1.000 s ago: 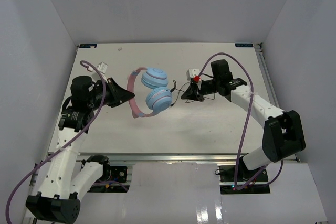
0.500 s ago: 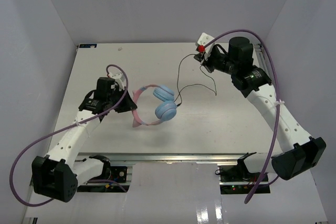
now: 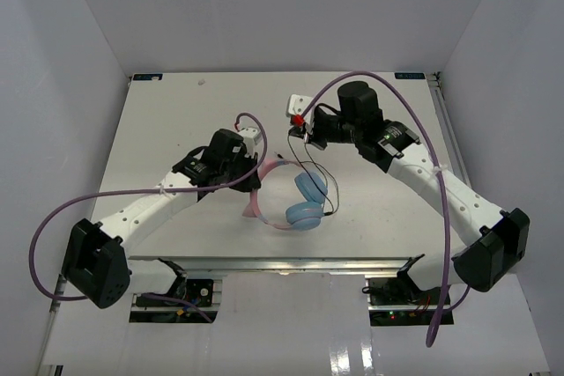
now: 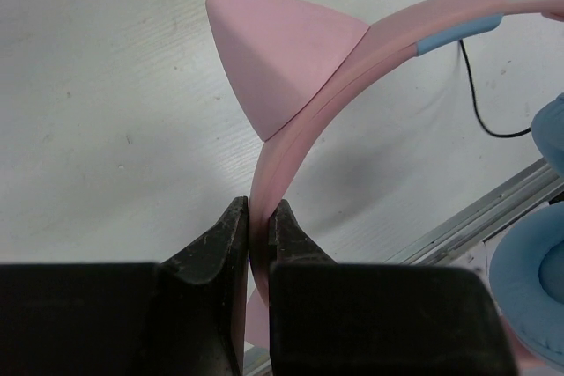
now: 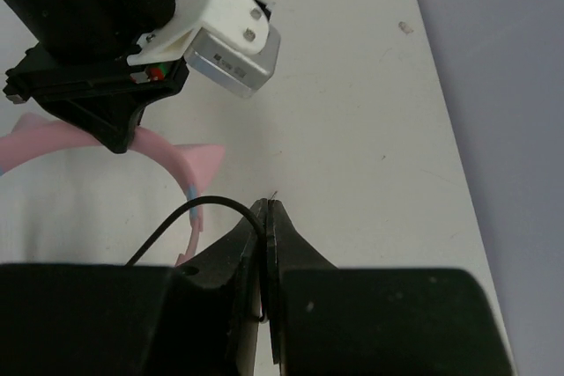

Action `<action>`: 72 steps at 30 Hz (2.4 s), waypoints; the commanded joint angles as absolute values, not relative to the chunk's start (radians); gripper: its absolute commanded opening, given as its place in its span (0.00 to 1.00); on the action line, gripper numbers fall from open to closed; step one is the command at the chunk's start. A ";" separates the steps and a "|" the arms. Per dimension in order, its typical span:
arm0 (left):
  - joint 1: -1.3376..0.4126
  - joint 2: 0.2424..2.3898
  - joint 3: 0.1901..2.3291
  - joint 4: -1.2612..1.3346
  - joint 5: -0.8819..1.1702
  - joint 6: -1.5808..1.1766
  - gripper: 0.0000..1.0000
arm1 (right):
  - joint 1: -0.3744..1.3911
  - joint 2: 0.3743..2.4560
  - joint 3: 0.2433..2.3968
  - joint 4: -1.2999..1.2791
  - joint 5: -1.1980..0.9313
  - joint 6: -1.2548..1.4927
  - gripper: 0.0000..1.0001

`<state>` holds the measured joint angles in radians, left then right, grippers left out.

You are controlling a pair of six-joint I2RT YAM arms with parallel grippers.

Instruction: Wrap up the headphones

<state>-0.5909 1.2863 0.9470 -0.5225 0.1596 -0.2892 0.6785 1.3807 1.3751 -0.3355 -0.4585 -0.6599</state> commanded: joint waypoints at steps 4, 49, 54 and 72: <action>-0.680 1.175 0.955 -0.355 0.135 -0.249 0.00 | 0.699 1.383 1.284 -0.307 -0.449 -0.710 0.08; -0.747 1.078 0.880 -0.288 0.195 -0.278 0.00 | 0.749 1.431 1.248 -0.200 -0.190 -0.628 0.08; -0.749 1.066 0.882 -0.288 0.195 -0.284 0.00 | 0.758 1.445 1.203 -0.132 -0.049 -0.605 0.08; -0.758 1.090 0.851 -0.279 0.223 -0.295 0.00 | 0.764 1.492 1.333 -0.261 -0.160 -0.676 0.10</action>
